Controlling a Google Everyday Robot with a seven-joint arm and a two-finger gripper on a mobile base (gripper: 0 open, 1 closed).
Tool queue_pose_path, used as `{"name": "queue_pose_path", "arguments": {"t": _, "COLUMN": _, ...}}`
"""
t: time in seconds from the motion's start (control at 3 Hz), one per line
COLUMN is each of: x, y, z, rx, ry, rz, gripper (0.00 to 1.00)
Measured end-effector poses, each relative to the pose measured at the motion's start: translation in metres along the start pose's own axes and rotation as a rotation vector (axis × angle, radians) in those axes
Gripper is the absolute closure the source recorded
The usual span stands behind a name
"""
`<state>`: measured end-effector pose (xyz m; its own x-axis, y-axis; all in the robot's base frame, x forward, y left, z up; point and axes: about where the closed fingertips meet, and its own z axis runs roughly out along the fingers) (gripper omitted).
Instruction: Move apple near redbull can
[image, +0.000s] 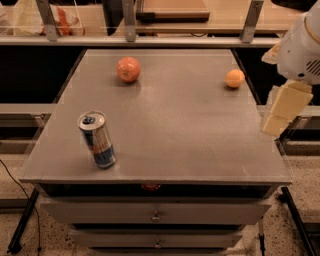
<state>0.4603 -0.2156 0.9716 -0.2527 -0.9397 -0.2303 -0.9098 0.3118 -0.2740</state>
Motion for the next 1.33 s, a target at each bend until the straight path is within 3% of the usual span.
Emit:
{"name": "queue_pose_path", "arguments": {"t": 0.33, "x": -0.001, "y": -0.039, "z": 0.034, "rx": 0.024, "ry": -0.096, "rz": 0.048, "gripper": 0.0}}
{"name": "queue_pose_path", "arguments": {"t": 0.67, "x": -0.012, "y": -0.084, "z": 0.084, "rx": 0.043, "ry": -0.239, "rz": 0.117, "gripper": 0.0}}
{"name": "queue_pose_path", "arguments": {"t": 1.0, "x": -0.012, "y": -0.084, "z": 0.084, "rx": 0.042, "ry": -0.239, "rz": 0.117, "gripper": 0.0}}
{"name": "queue_pose_path", "arguments": {"t": 1.33, "x": -0.014, "y": -0.089, "z": 0.084, "rx": 0.084, "ry": -0.291, "rz": 0.153, "gripper": 0.0}}
